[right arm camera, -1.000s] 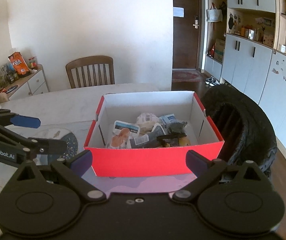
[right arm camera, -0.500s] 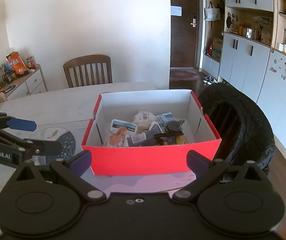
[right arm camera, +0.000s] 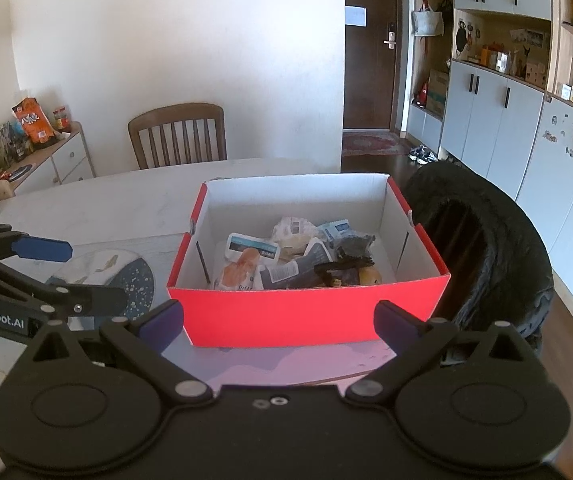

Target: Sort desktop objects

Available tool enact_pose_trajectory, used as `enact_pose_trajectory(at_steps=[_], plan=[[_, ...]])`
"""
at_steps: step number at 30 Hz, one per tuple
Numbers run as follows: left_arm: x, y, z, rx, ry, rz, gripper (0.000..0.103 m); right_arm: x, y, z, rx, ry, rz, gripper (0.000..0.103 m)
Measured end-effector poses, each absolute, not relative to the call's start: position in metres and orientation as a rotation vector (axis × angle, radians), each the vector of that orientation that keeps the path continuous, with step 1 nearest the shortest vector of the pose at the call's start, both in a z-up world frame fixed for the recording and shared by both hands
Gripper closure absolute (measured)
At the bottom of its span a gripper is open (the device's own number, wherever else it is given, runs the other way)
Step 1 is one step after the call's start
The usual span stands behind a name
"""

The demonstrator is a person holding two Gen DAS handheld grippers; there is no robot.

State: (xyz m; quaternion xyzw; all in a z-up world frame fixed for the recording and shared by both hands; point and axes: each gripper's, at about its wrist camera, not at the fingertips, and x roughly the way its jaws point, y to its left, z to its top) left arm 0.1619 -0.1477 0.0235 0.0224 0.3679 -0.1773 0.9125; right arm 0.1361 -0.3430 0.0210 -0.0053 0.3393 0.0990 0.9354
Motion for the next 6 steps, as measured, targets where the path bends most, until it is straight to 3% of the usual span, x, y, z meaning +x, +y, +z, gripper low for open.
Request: enact_pose_trajectory(at_steps=[6], plan=[[0.1618,-0.1401,0.0231,0.04,0.755,-0.364,0.0,0.1373,-0.3398,0.02,-0.012,0.702,0.198,0.002]])
